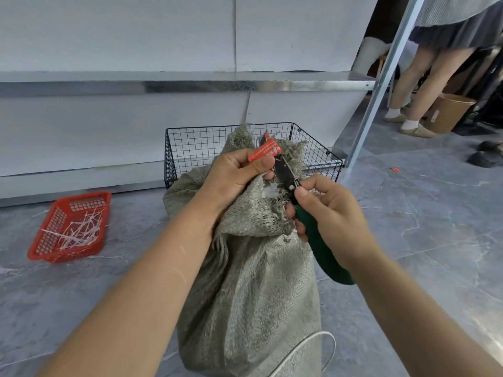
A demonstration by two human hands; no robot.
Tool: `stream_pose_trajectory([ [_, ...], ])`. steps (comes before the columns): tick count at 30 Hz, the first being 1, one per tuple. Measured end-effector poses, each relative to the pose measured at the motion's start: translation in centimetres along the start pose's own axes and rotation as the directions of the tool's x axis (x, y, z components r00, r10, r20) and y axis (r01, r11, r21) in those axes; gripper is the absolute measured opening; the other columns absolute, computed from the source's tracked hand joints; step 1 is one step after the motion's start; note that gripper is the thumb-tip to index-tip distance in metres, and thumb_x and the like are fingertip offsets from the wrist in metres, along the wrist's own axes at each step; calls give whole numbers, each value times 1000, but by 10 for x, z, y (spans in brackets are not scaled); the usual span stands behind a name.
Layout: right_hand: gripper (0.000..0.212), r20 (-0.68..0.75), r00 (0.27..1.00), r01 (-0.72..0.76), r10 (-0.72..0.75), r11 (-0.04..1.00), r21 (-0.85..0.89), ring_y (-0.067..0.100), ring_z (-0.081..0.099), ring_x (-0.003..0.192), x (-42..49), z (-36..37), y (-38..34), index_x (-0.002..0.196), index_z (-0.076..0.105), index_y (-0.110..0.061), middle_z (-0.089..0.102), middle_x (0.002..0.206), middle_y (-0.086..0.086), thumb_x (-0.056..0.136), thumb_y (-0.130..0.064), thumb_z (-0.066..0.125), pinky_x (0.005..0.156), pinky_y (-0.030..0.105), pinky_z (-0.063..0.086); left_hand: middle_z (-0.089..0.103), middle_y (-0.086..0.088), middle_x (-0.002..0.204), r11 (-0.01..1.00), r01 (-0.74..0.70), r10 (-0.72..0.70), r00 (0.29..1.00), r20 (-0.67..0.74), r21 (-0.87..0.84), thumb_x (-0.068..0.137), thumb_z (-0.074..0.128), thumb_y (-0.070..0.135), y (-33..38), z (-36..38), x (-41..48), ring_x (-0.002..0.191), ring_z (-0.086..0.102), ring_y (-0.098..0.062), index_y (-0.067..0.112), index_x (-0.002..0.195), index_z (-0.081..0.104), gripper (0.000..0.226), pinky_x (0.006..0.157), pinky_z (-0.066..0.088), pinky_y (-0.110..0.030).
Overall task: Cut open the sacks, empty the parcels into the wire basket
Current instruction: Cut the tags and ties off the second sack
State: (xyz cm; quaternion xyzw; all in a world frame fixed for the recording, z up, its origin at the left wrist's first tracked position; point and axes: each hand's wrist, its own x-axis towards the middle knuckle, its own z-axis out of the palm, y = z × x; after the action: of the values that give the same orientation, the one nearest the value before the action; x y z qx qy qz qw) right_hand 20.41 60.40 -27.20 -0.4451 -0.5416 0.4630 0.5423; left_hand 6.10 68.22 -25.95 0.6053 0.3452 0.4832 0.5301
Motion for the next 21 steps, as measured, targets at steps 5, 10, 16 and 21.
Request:
stream_pose_trajectory([
  [5, 21, -127, 988, 85, -86, 996, -16, 16, 41, 38, -8, 16, 9, 75, 49, -13, 60, 52, -2, 95, -6, 46, 38, 24, 37, 60, 11, 42, 993, 16, -18, 1000, -19, -113, 84, 56, 19, 0, 9, 2, 38, 52, 4, 15, 71, 55, 14, 43, 44, -9],
  [10, 26, 203, 962, 167, -180, 983, 79, 25, 52, 55, 7, -56, -6, 88, 53, -2, 66, 75, 4, 101, -9, 31, 65, 21, 53, 67, 10, 58, 974, 97, -119, 988, -97, -203, 88, 54, 19, -25, -4, 1, 51, 60, -1, 15, 82, 62, 10, 63, 52, -18],
  [16, 32, -373, 898, 219, -235, 972, -83, 11, 56, 51, 26, -112, -40, 90, 54, -2, 63, 69, 1, 98, -31, 43, 54, 37, 55, 61, 24, 47, 985, 82, -57, 985, -164, 150, 89, 57, 19, -28, 13, 0, 49, 54, 15, 8, 100, 67, 18, 58, 39, 2],
  [21, 12, -232, 969, -7, -85, 929, -371, 5, 46, 39, 33, -33, -15, 88, 59, -12, 59, 63, -3, 91, -23, 58, 42, 19, 44, 65, 10, 93, 981, -70, 81, 995, -54, 181, 81, 66, 6, -32, 28, -9, 64, 58, 19, 21, 120, 56, 43, 72, 45, 0],
])
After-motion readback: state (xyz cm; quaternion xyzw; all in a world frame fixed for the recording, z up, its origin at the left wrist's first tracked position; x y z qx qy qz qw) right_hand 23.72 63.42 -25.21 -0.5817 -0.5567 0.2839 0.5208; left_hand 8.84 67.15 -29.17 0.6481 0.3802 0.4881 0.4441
